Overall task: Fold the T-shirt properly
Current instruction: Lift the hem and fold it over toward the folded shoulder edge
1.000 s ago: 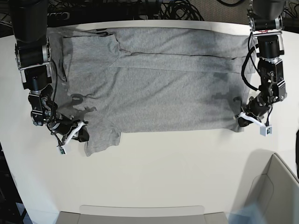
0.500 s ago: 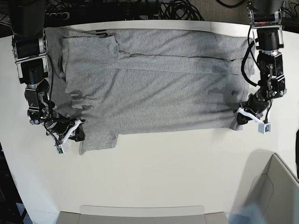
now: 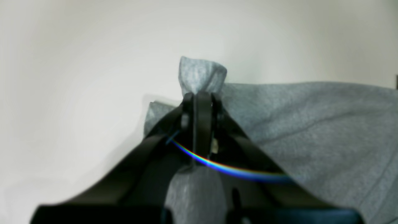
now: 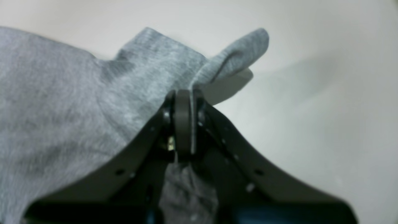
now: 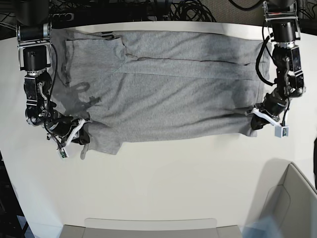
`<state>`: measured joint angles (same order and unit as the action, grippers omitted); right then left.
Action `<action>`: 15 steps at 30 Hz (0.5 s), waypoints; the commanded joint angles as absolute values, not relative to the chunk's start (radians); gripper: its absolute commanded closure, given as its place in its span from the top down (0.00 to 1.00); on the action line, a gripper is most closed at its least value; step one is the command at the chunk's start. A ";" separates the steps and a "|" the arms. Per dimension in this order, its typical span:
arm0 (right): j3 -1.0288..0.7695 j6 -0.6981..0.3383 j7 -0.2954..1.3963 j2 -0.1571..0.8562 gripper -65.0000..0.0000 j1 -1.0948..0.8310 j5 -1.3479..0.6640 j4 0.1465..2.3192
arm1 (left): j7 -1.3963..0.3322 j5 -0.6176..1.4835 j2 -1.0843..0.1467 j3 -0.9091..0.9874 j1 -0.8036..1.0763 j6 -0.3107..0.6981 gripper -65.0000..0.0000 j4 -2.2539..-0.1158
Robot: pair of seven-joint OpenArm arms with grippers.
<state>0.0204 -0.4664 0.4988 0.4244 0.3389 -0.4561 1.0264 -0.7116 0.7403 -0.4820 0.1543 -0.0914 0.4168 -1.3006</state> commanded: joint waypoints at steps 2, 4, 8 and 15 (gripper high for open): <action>-0.007 -0.467 0.499 0.440 0.00 0.334 -0.475 1.087 | -0.745 0.750 -0.509 0.199 -0.093 0.418 0.00 -1.340; -0.058 -0.467 0.527 0.433 0.00 0.302 -0.473 1.133 | -0.776 0.750 -0.509 0.219 -0.074 0.418 0.00 -1.371; -0.110 -0.467 0.568 0.421 0.00 0.237 -0.473 1.236 | -0.792 0.748 -0.509 0.255 -0.027 0.418 0.00 -1.437; -0.154 -0.467 0.604 0.420 0.00 0.122 -0.472 1.377 | -0.792 0.748 -0.509 0.252 0.042 0.418 0.00 -1.458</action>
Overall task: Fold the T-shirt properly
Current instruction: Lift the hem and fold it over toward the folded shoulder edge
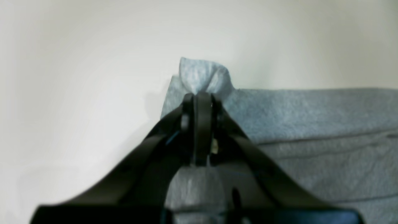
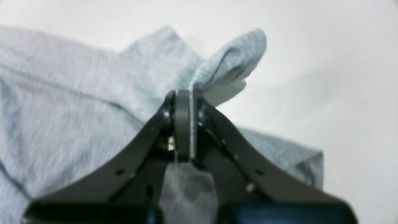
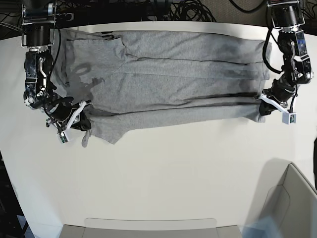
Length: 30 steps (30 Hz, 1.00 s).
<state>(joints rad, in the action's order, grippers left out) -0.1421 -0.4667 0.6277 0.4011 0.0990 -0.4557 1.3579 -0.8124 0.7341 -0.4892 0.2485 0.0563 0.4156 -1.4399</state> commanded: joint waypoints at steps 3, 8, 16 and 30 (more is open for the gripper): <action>-0.177 -0.467 0.616 0.420 0.00 0.074 -0.472 1.435 | -0.792 0.748 -0.509 0.260 0.068 0.418 0.00 -1.481; -0.231 -0.467 0.622 0.418 0.00 -0.001 -0.478 1.531 | -0.794 0.748 -0.509 0.262 0.116 0.418 0.00 -1.583; -0.305 -0.467 0.687 0.417 0.00 -0.110 -0.479 1.682 | -0.826 0.748 -0.509 0.265 0.160 0.418 0.00 -1.613; -0.383 -0.467 0.688 0.417 0.00 -0.283 -0.479 1.840 | -0.835 0.748 -0.507 0.343 0.303 0.418 0.00 -1.735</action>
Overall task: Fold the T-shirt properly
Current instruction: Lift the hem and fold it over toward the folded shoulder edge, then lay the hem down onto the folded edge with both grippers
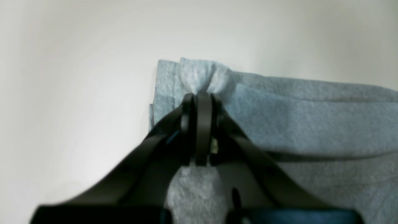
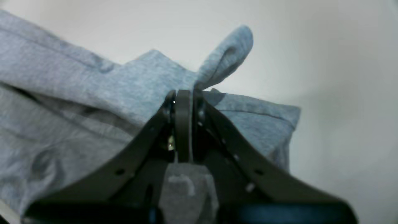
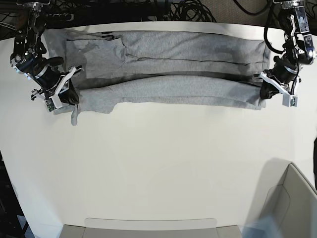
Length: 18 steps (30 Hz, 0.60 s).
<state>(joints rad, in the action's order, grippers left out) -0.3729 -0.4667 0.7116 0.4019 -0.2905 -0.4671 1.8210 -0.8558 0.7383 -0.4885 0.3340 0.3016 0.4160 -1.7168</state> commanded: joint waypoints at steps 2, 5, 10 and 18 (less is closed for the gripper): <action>-0.383 -0.467 0.688 0.417 0.00 -0.314 -0.481 1.867 | -0.835 0.748 -0.507 0.346 0.315 0.418 0.00 -1.736; -0.394 -0.467 0.688 0.417 0.00 -0.352 -0.481 1.897 | -0.835 0.748 -0.507 0.346 0.340 0.418 0.00 -1.753; -0.501 -0.470 0.705 0.377 0.00 -0.377 -0.529 1.922 | -0.835 0.748 -0.507 0.346 0.387 0.418 0.00 -1.817; -0.552 -0.472 0.769 0.383 0.00 -0.415 -0.575 1.965 | -0.871 0.746 -0.509 0.377 0.420 0.418 0.00 -1.822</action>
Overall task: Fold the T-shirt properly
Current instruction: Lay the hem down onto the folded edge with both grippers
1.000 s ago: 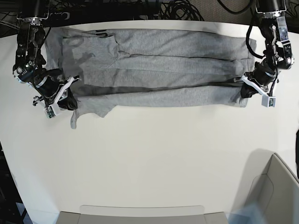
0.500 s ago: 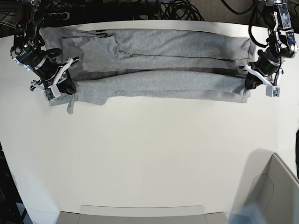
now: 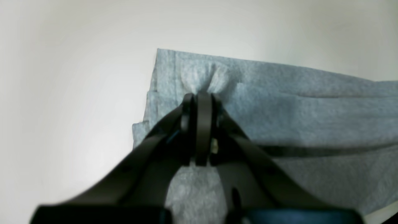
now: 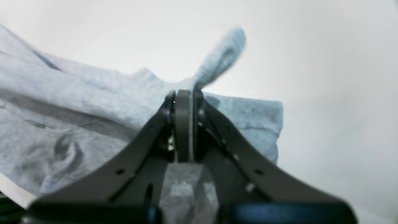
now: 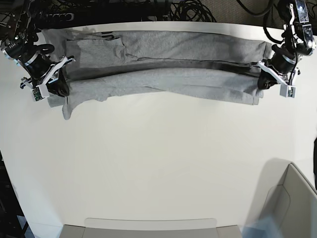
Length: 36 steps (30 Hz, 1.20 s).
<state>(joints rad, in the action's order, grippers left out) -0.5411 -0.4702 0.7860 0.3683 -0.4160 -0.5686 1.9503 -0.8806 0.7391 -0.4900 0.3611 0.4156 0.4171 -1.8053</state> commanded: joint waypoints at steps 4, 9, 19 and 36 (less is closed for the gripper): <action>-0.552 -0.473 0.763 0.380 0.00 -0.460 -0.575 1.966 | -0.901 0.746 -0.501 0.429 0.437 0.418 0.00 -1.830; -0.552 -0.473 0.763 0.378 0.00 -0.518 -0.575 1.997 | -0.914 0.746 -0.501 0.452 0.475 0.418 0.00 -1.882; -0.545 -0.470 0.763 0.374 0.00 -0.587 -0.567 2.006 | -0.914 0.746 -0.499 0.450 0.526 0.418 0.00 -1.879; -0.493 -0.469 0.653 0.317 0.00 -0.607 -0.420 1.902 | -0.898 0.561 -0.421 0.360 0.515 0.418 0.00 -1.821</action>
<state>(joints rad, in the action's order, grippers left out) -0.4870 -0.4698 0.6727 0.3061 -0.6041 -0.4046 1.8847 -0.9157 0.5594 -0.4068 0.3504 0.5156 0.4168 -1.8034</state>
